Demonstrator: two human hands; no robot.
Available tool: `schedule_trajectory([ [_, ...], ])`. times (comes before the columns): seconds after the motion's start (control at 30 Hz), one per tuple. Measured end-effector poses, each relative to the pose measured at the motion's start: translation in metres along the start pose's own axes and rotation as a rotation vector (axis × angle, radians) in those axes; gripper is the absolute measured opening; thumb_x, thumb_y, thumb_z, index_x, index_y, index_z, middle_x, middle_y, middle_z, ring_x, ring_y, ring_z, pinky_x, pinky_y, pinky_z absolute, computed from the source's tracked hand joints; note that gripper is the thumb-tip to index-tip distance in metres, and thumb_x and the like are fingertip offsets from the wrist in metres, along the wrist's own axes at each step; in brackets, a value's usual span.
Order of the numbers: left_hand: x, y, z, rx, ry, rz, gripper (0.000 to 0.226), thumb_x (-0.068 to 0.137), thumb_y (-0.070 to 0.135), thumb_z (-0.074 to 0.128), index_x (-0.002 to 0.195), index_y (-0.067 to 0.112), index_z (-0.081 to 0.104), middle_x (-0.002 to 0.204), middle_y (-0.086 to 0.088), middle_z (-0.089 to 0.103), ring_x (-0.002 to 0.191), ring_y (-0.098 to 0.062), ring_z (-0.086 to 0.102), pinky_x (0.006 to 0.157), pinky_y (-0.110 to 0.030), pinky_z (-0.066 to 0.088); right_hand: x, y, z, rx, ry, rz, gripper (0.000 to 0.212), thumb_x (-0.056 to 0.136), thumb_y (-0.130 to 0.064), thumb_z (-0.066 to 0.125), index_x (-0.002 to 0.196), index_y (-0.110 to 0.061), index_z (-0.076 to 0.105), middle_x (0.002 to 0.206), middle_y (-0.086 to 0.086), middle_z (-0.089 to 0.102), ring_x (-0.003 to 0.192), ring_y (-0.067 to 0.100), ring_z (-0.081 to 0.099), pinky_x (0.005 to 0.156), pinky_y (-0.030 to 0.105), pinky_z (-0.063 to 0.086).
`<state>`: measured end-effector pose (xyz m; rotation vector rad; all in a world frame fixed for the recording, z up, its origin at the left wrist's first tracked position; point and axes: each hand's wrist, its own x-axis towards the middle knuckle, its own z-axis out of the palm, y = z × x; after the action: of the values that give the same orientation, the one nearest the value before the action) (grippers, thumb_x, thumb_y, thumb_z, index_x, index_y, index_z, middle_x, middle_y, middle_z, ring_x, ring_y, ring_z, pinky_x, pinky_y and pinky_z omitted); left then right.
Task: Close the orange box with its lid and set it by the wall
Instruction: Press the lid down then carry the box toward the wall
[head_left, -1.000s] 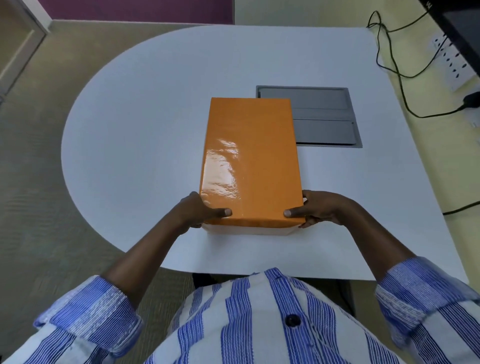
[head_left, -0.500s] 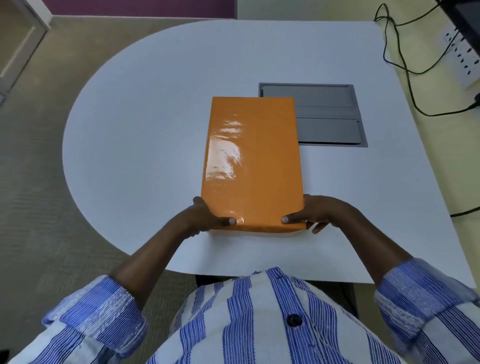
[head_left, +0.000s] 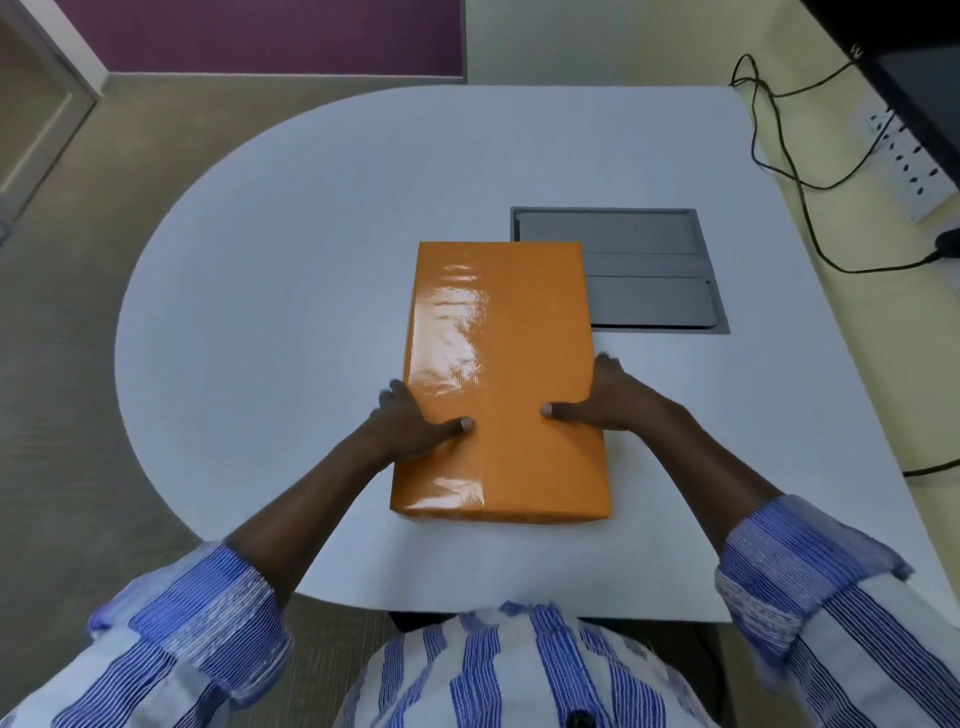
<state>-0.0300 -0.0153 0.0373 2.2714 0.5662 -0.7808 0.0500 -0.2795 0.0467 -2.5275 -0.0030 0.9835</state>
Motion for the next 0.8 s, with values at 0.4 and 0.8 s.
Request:
schedule_trajectory([
  [0.4, 0.116, 0.059, -0.023, 0.429, 0.361, 0.321, 0.104, 0.092, 0.079, 0.024, 0.163, 0.010, -0.008, 0.170, -0.015, -0.018, 0.156, -0.037, -0.018, 0.125, -0.053, -0.001, 0.087, -0.048, -0.016, -0.235, 0.360, -0.130, 0.111, 0.085, -0.083, 0.034, 0.159, -0.015, -0.012, 0.166, 0.012, -0.023, 0.154, 0.040, -0.006, 0.121, 0.060, 0.016],
  [0.8, 0.127, 0.047, 0.000, 0.431, 0.539, 0.387, 0.098, 0.093, 0.078, 0.018, 0.163, 0.013, -0.005, 0.171, -0.014, -0.014, 0.158, -0.035, -0.014, 0.124, -0.051, -0.005, 0.105, -0.033, 0.009, -0.237, 0.552, -0.184, 0.106, 0.085, -0.084, 0.024, 0.161, -0.015, -0.002, 0.169, 0.014, -0.010, 0.153, 0.044, 0.005, 0.117, 0.061, 0.025],
])
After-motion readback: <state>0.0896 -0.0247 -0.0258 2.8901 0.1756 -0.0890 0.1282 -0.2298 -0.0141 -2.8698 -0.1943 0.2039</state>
